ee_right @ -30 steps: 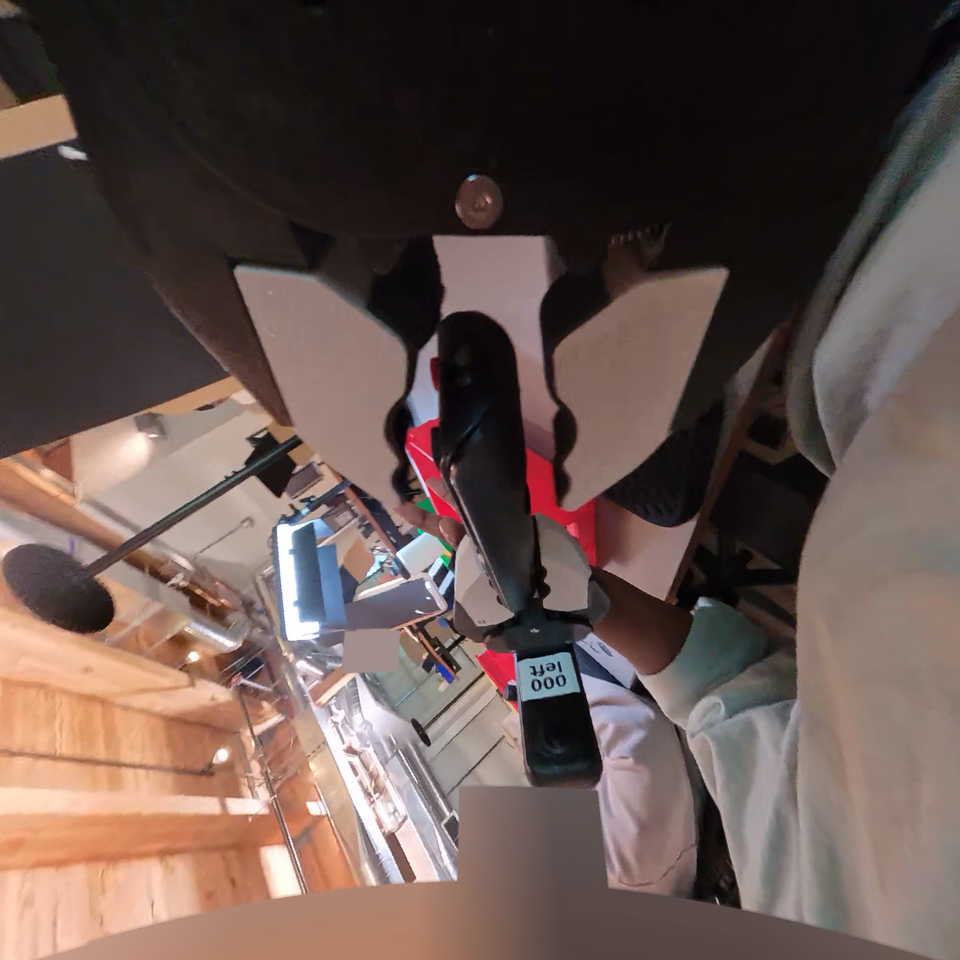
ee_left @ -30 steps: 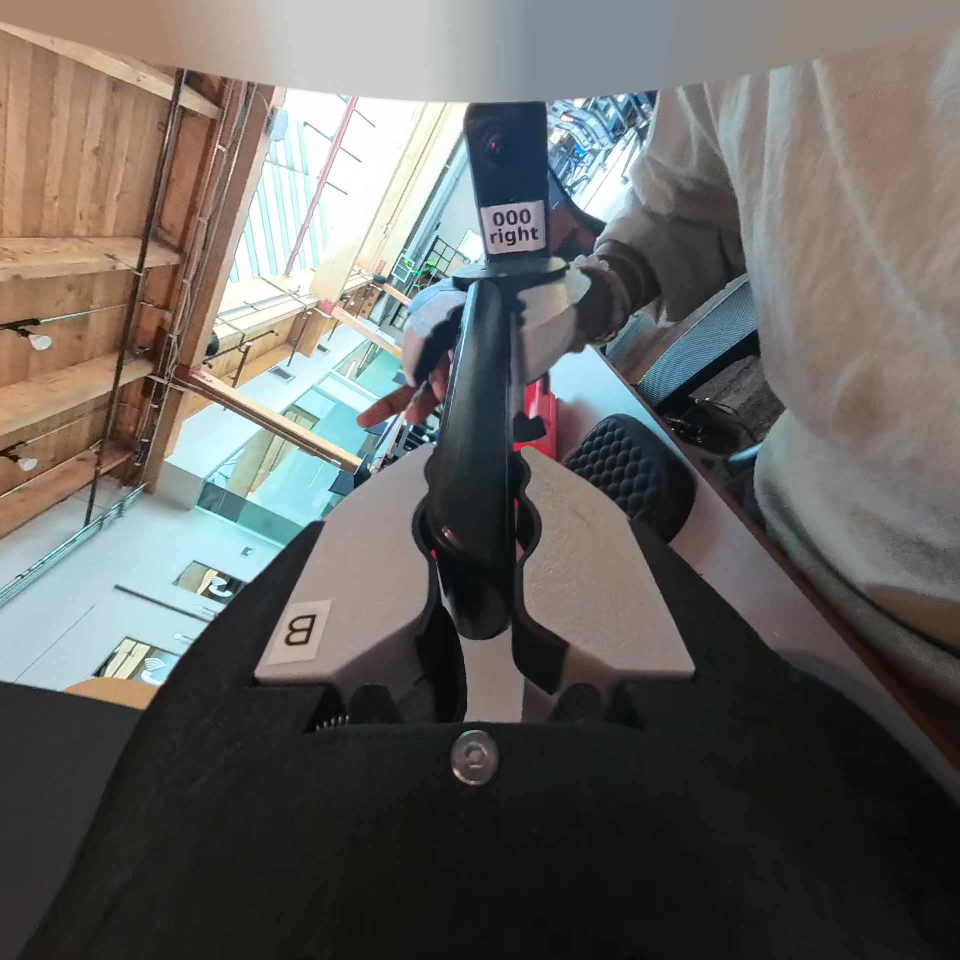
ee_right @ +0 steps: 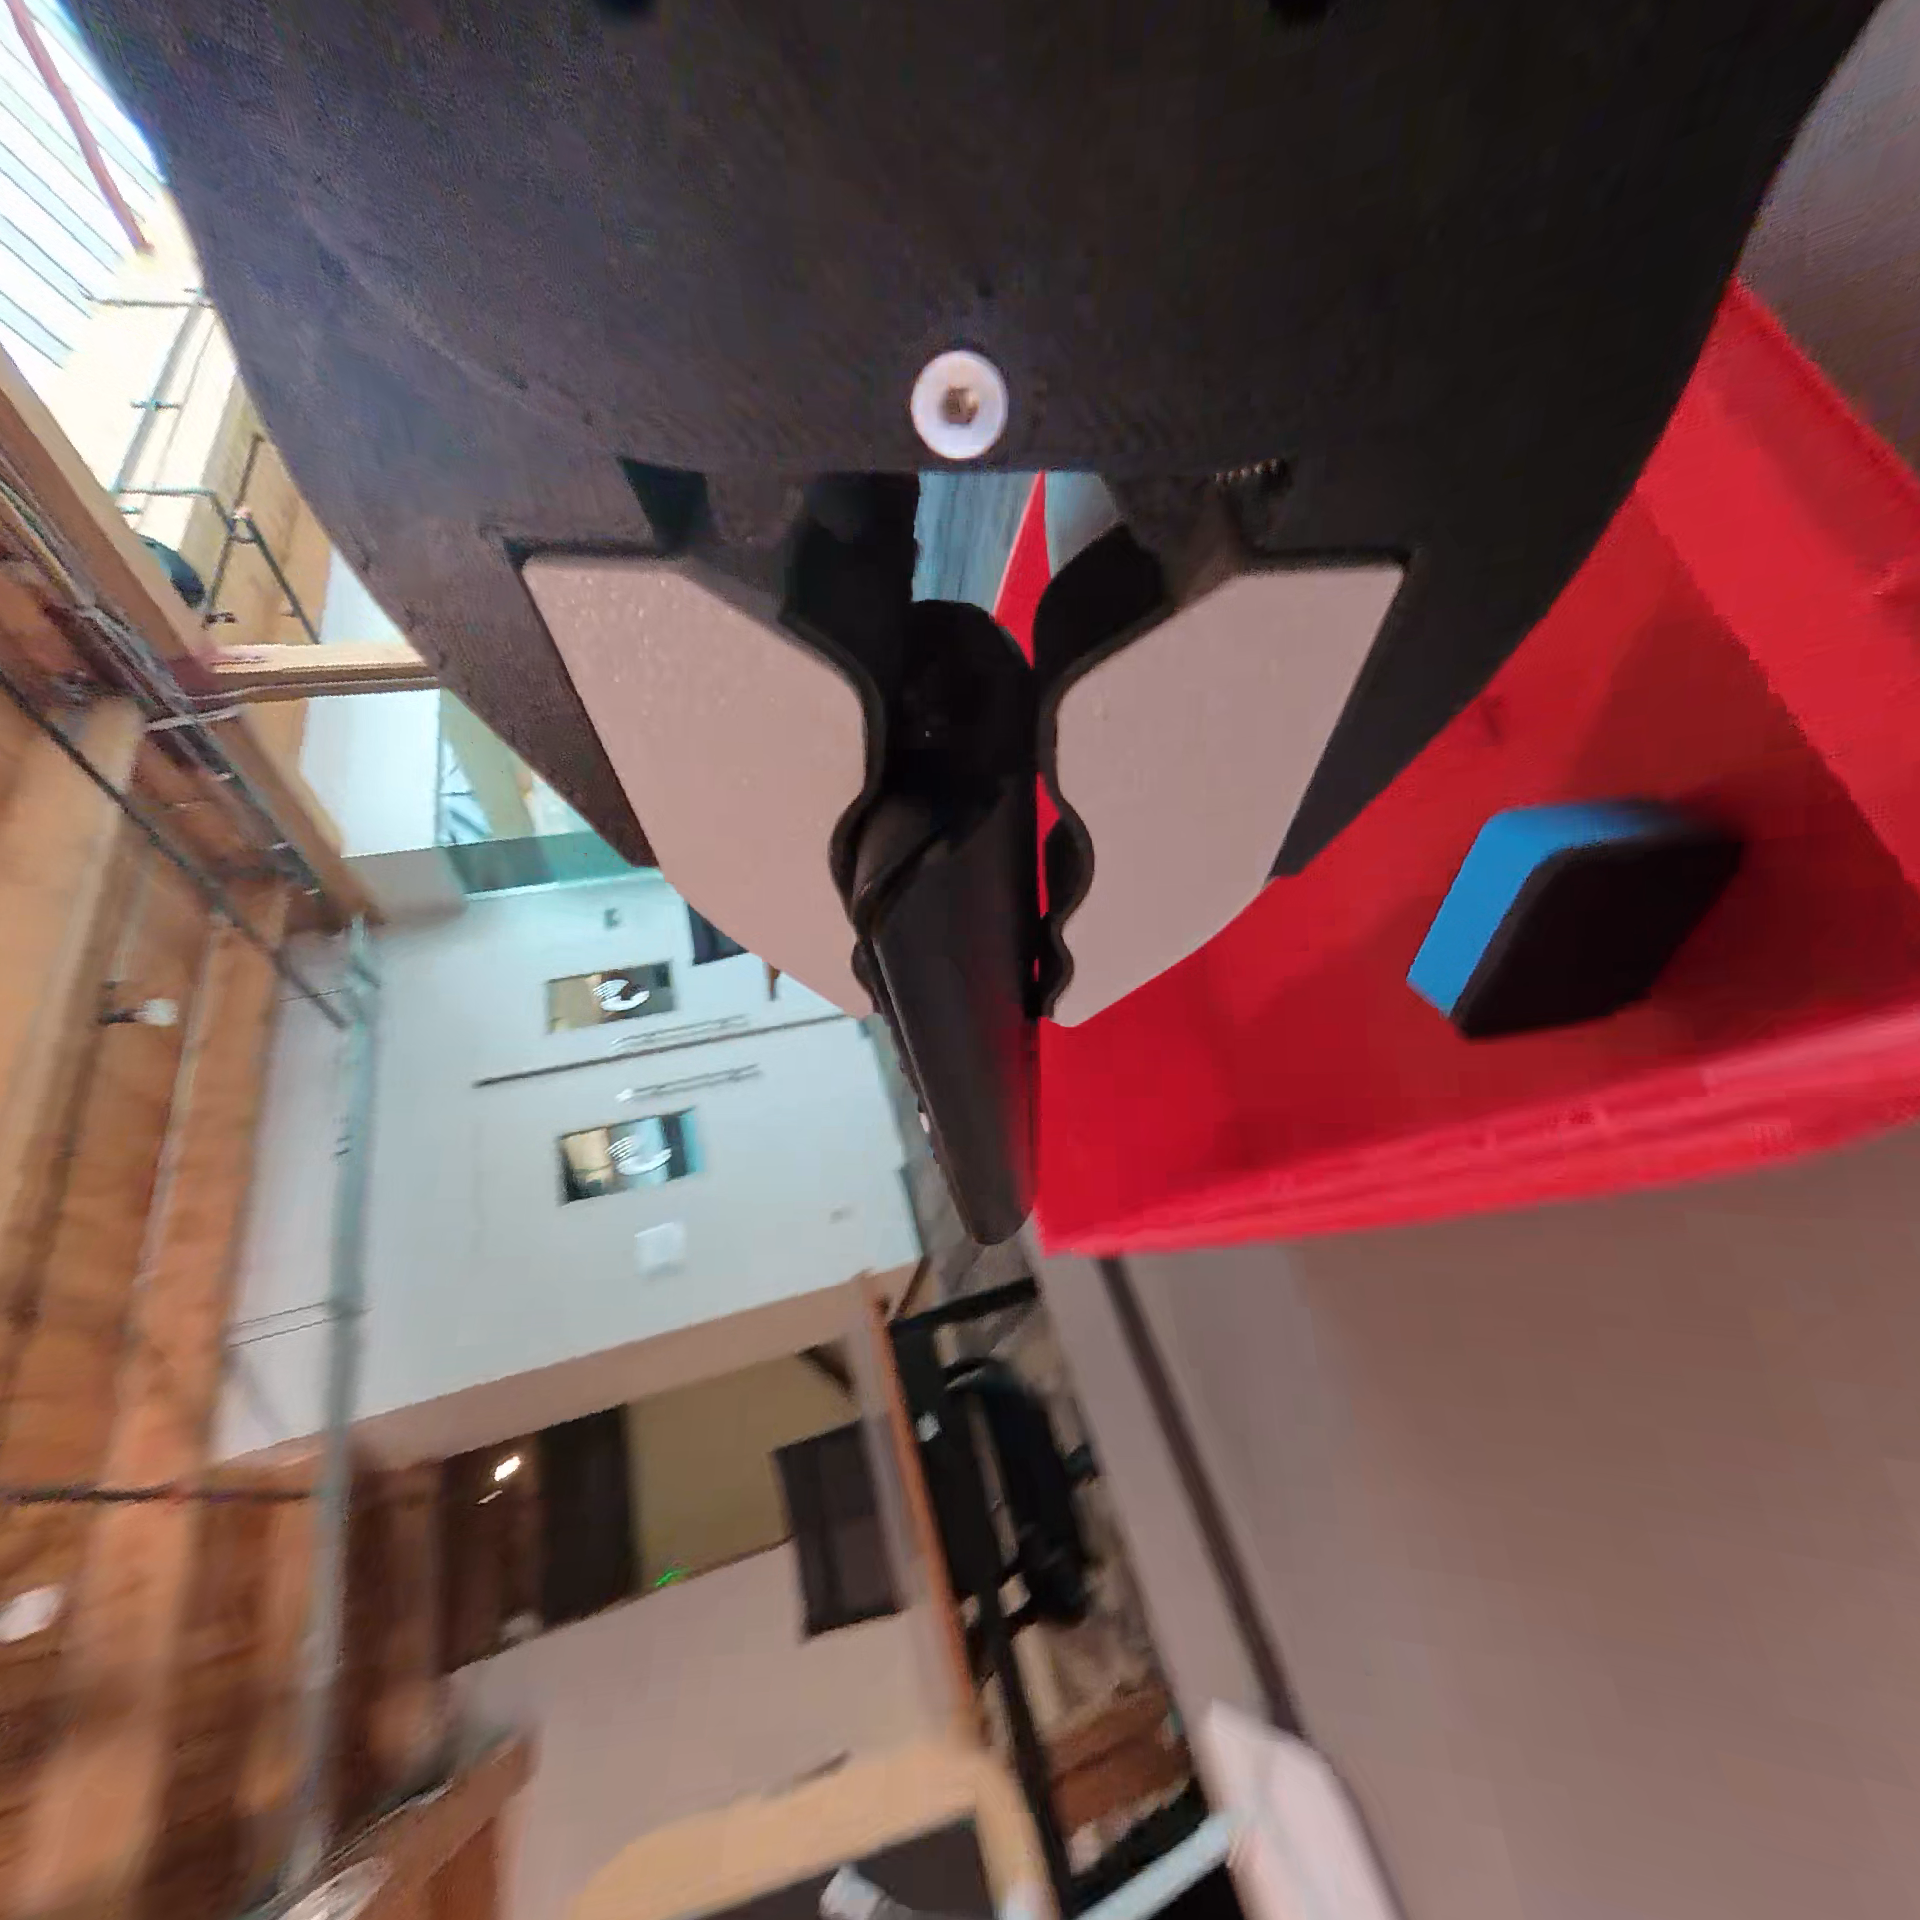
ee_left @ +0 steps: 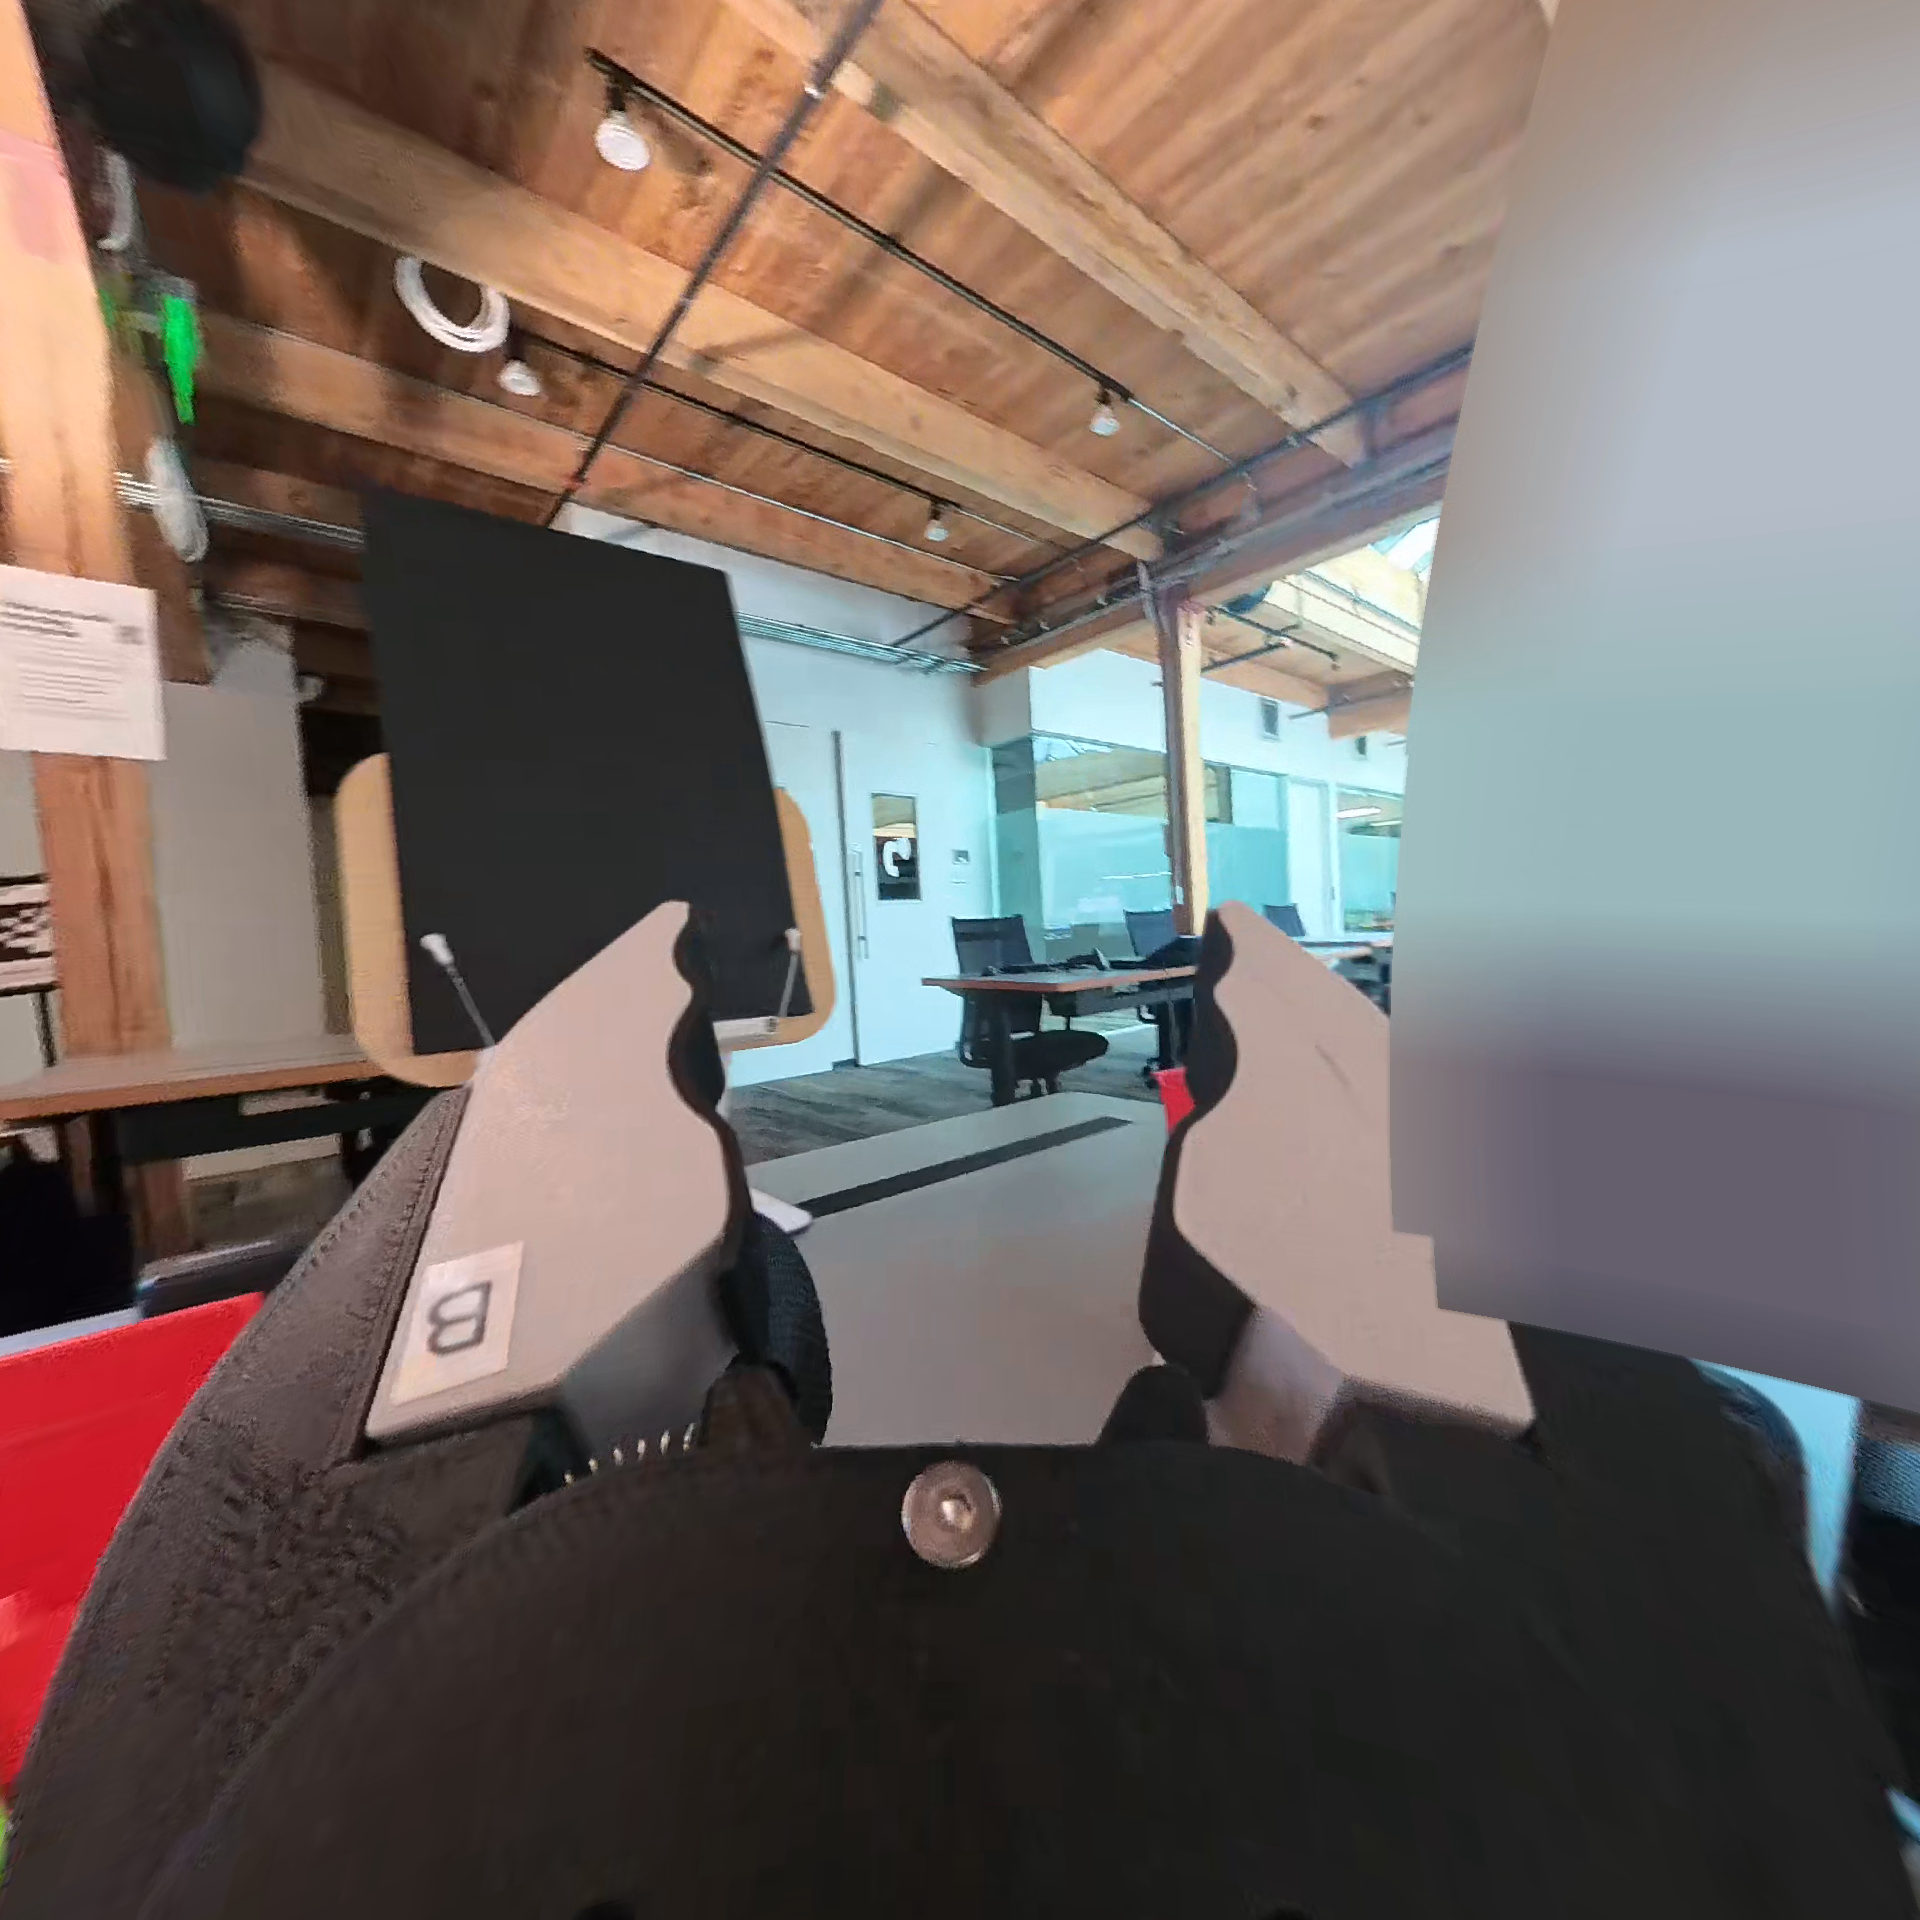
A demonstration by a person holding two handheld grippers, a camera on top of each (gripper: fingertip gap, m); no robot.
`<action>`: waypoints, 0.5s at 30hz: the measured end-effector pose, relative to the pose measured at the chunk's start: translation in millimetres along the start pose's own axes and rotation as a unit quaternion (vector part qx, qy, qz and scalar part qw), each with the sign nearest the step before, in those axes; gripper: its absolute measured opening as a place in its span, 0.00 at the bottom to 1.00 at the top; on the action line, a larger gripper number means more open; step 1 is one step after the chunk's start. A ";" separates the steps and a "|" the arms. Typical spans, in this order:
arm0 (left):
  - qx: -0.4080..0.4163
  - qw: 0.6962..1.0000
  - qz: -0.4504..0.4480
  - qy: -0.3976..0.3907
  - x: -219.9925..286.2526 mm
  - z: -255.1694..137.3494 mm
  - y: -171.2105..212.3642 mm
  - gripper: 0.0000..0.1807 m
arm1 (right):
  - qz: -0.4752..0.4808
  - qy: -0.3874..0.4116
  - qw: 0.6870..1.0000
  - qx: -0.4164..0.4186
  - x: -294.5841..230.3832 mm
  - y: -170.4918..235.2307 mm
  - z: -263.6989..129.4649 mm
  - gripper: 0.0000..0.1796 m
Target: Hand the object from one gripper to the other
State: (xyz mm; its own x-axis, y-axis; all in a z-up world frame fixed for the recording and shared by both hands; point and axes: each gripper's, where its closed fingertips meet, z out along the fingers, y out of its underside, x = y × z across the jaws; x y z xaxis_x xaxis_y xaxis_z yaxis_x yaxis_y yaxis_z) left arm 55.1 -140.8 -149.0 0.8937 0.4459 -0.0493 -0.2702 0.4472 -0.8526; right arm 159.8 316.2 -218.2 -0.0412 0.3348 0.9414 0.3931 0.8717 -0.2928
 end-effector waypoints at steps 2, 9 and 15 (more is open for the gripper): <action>-0.010 1.000 0.008 -0.016 -9.6 -0.1 1.7 0.48 | -0.005 -0.050 0.998 -0.043 -17.2 20.6 18.3 0.15; -0.025 0.996 0.067 -0.045 -21.7 -5.3 1.2 0.47 | -0.030 -0.150 0.979 -0.135 -57.2 61.5 63.0 0.15; -0.054 0.992 0.109 -0.046 -22.2 -6.9 11.2 0.47 | -0.048 -0.168 0.975 -0.137 -66.8 67.7 77.0 0.15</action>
State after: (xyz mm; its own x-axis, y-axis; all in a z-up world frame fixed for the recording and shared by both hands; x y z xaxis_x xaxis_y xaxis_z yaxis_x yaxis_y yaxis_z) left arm 34.7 -151.0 -161.1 0.7806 0.5936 -0.1958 -0.4098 0.2495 -0.8774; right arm 118.4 380.4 -313.8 -0.3700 0.3949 0.8409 0.6018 0.7915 -0.1069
